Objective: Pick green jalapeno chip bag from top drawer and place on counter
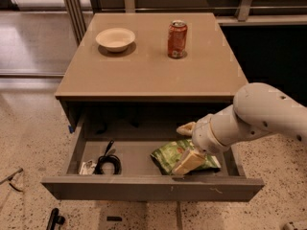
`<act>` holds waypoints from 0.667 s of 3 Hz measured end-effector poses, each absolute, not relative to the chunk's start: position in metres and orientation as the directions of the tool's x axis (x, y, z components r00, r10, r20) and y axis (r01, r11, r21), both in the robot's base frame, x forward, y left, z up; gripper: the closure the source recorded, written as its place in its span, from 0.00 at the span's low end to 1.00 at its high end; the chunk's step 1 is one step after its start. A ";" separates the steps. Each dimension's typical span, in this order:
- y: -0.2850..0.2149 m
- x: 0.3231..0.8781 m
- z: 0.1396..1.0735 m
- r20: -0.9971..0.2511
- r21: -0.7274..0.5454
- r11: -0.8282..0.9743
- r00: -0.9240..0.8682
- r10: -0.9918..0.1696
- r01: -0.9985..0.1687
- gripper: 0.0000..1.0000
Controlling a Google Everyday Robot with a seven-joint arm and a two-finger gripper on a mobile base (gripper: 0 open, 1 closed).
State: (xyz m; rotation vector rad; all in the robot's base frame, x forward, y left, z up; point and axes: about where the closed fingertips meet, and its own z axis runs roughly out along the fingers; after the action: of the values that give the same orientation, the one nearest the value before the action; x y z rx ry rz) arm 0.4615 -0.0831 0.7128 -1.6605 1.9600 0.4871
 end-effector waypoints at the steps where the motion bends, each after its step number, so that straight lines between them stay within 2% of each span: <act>1: -0.083 0.466 0.703 -0.595 -0.059 0.180 -0.111 -0.796 -0.982 0.27; 2: -0.083 0.475 0.694 -0.589 -0.064 0.184 -0.112 -0.800 -0.981 0.31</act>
Offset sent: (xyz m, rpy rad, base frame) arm 0.0255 -0.0032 -0.0306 -0.0197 -0.0103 -0.0133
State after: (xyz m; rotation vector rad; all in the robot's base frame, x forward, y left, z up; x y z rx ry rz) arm 0.4747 -0.0832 0.6938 -1.6653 1.9646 0.4736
